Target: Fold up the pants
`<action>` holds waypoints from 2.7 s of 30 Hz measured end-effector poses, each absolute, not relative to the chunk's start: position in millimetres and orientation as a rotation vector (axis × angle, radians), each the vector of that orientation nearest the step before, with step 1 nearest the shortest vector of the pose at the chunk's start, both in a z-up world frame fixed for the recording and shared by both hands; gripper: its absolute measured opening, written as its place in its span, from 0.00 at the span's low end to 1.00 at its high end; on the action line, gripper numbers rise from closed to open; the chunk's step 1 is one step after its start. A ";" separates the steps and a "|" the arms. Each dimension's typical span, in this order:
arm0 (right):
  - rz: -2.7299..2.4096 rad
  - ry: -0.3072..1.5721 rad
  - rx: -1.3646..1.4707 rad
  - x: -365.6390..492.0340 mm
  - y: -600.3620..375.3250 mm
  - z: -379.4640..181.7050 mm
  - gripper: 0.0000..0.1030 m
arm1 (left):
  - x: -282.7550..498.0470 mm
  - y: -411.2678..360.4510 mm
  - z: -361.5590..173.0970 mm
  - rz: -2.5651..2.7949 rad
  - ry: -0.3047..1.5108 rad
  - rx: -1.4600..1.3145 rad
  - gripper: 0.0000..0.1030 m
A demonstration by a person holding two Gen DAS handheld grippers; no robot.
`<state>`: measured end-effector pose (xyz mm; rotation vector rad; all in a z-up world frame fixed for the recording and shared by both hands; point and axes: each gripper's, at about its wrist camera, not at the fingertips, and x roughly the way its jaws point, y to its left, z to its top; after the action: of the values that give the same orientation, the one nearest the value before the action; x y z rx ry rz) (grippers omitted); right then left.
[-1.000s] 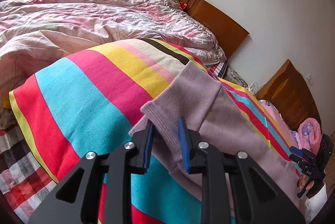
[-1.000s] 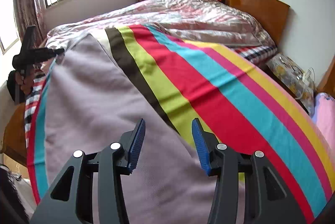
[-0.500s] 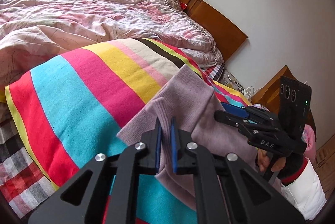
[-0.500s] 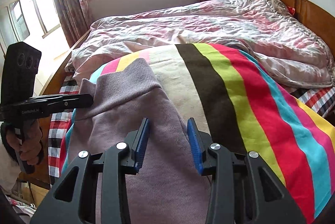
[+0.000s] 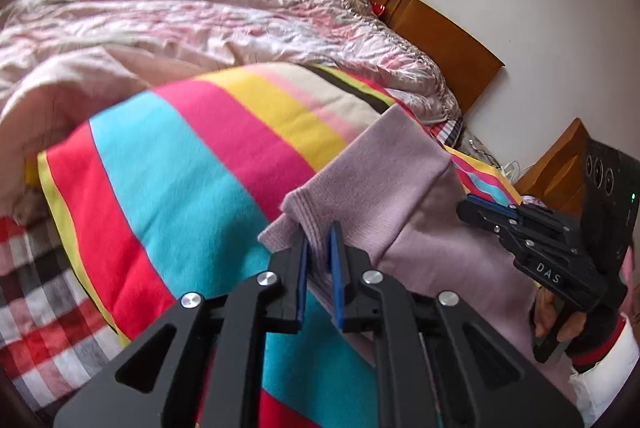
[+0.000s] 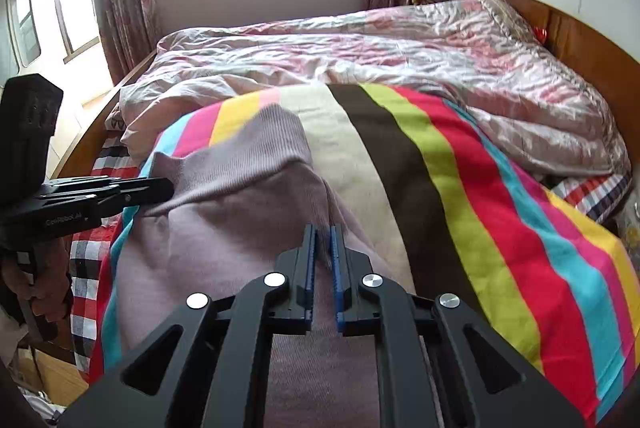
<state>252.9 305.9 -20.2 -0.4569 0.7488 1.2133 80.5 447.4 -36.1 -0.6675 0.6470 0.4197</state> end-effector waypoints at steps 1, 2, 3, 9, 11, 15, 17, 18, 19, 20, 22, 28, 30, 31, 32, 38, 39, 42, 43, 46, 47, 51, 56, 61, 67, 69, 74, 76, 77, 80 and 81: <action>1.200 0.752 -0.444 251.9 296.6 -14.6 0.27 | 75.2 449.9 -33.5 0.411 0.633 -0.696 0.21; 1.191 0.752 -0.429 249.2 284.0 -6.2 0.41 | 69.5 450.8 -27.3 0.414 0.616 -0.709 0.46; 1.193 0.745 -0.417 244.7 270.3 3.1 0.46 | 62.0 449.1 -19.5 0.426 0.584 -0.711 0.65; 1.139 0.740 -0.499 185.3 145.8 14.0 0.55 | 42.2 402.5 34.1 0.306 0.467 -0.635 0.89; 1.096 0.800 -0.502 165.7 111.2 -4.6 0.55 | 58.8 374.2 28.9 0.209 0.516 -0.631 0.91; 0.996 0.849 -0.584 118.4 72.2 -44.2 0.54 | 100.9 305.9 -8.9 0.110 0.710 -0.481 0.91; 1.009 0.867 -0.509 104.6 53.7 -44.5 0.50 | 115.3 282.6 -31.5 0.134 0.810 -0.386 0.91; 1.015 0.882 -0.504 100.8 46.6 -44.4 0.51 | 116.9 273.9 -35.2 0.166 0.819 -0.322 0.91; 0.997 0.876 -0.517 97.6 41.6 -43.7 0.50 | 116.9 267.1 -35.1 0.182 0.831 -0.280 0.91; 0.979 0.864 -0.515 96.8 37.0 -41.4 0.51 | 116.7 266.0 -33.3 0.186 0.840 -0.278 0.91; 0.995 0.851 -0.457 100.5 31.1 -33.4 0.51 | 107.7 268.0 -23.4 0.165 0.808 -0.344 0.91; 1.100 0.777 -0.435 103.9 68.2 -18.2 0.51 | 86.3 268.8 1.2 0.225 0.717 -0.429 0.91; 1.096 0.770 -0.448 104.7 74.9 -21.1 0.50 | 77.0 277.4 9.0 0.254 0.696 -0.466 0.91; 1.095 0.778 -0.437 106.4 74.3 -23.4 0.50 | 72.2 283.4 12.4 0.268 0.683 -0.481 0.92; 1.098 0.796 -0.419 109.3 73.1 -26.3 0.50 | 67.6 289.3 15.2 0.291 0.672 -0.489 0.94; 1.151 0.813 -0.417 106.3 88.1 -30.1 0.48 | 45.5 327.5 11.9 0.411 0.651 -0.561 0.97; 1.169 0.810 -0.434 103.5 95.3 -29.5 0.47 | 43.7 330.3 9.6 0.412 0.655 -0.576 0.97; 1.176 0.798 -0.500 99.6 114.2 -32.2 0.37 | 44.6 326.9 5.6 0.386 0.667 -0.580 0.97; 1.177 0.802 -0.516 100.0 119.0 -33.5 0.33 | 46.0 323.5 5.0 0.378 0.670 -0.569 0.97; 1.157 0.802 -0.580 98.9 128.0 -38.2 0.27 | 49.3 318.5 2.7 0.358 0.676 -0.549 0.97; 1.147 0.794 -0.605 97.7 129.4 -40.1 0.24 | 51.2 317.3 1.8 0.352 0.676 -0.549 0.97; 1.139 0.725 -0.637 91.5 127.1 -35.2 0.05 | 55.7 316.6 -4.1 0.331 0.690 -0.558 0.97; 1.156 0.674 -0.663 82.2 120.4 -24.5 0.05 | 61.1 310.4 1.2 0.302 0.679 -0.548 0.97; 1.170 0.823 -0.570 96.2 110.6 -40.2 0.15 | 84.1 290.7 -3.1 0.249 0.738 -0.493 0.97; 1.056 0.785 -0.403 135.8 24.4 -3.2 0.45 | 112.7 259.7 5.7 0.158 0.770 -0.428 0.97; 0.896 0.807 -0.378 168.6 -15.0 -3.8 0.45 | 134.9 241.1 13.4 0.098 0.784 -0.407 0.97; 0.560 0.863 -0.317 205.5 -108.8 -3.7 0.47 | 207.2 148.3 23.9 -0.134 0.835 -0.290 0.97; 0.482 0.869 -0.305 200.2 -145.1 -4.7 0.56 | 230.8 107.8 12.2 -0.203 0.864 -0.232 0.97; 0.428 0.875 -0.323 196.1 -162.9 -8.7 0.67 | 239.9 90.8 2.9 -0.219 0.876 -0.207 0.97; 0.323 0.998 -0.354 187.5 -212.9 -41.1 0.74 | 261.4 56.7 -37.8 -0.206 0.968 -0.132 0.98; 0.359 0.982 -0.268 181.2 -231.3 -41.8 0.76 | 261.6 47.2 -42.3 -0.175 0.953 -0.069 0.98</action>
<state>181.2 -231.3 -41.8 -0.2678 0.9819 0.3586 261.6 47.2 -42.3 -0.0687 0.9533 -0.1749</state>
